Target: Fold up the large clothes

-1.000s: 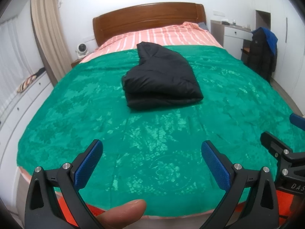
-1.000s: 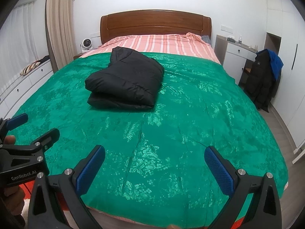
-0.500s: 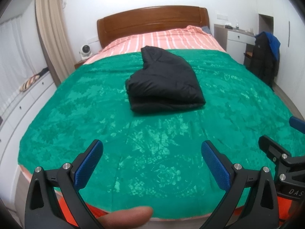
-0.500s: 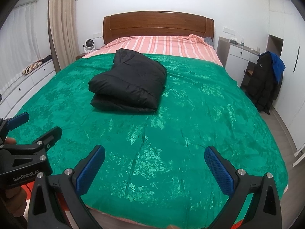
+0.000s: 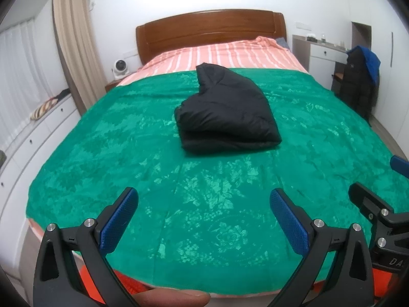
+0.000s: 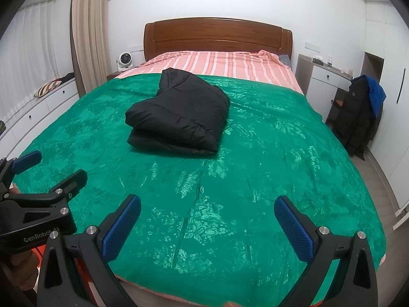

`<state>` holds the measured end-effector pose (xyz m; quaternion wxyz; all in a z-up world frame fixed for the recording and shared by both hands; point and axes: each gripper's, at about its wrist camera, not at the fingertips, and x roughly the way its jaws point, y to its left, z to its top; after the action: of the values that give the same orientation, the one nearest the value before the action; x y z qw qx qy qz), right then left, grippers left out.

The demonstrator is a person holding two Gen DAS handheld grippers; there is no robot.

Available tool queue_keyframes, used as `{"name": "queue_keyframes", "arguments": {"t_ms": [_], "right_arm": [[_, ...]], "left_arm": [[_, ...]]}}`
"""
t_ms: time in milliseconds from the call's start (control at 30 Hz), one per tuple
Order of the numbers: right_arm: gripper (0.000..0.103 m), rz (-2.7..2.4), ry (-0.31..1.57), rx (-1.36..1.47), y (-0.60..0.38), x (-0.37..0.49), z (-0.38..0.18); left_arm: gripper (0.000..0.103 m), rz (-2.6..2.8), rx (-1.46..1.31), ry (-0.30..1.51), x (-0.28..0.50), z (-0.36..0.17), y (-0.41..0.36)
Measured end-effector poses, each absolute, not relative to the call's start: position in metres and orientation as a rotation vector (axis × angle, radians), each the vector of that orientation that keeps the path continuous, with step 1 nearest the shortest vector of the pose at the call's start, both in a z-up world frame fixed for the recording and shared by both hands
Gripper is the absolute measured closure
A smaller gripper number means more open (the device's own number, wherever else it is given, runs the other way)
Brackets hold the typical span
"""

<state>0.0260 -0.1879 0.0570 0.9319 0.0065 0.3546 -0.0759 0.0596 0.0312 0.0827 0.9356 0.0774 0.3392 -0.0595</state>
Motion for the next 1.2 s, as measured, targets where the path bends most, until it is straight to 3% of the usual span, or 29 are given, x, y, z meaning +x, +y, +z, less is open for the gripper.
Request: {"name": "queue_keyframes", "arguments": {"t_ms": [1200], "right_arm": [[0.0, -0.166, 0.735, 0.001, -0.1895, 0.0237, 0.0562]], "left_arm": [[0.0, -0.137, 0.188, 0.701, 0.0602, 0.0813, 0.0235]]}}
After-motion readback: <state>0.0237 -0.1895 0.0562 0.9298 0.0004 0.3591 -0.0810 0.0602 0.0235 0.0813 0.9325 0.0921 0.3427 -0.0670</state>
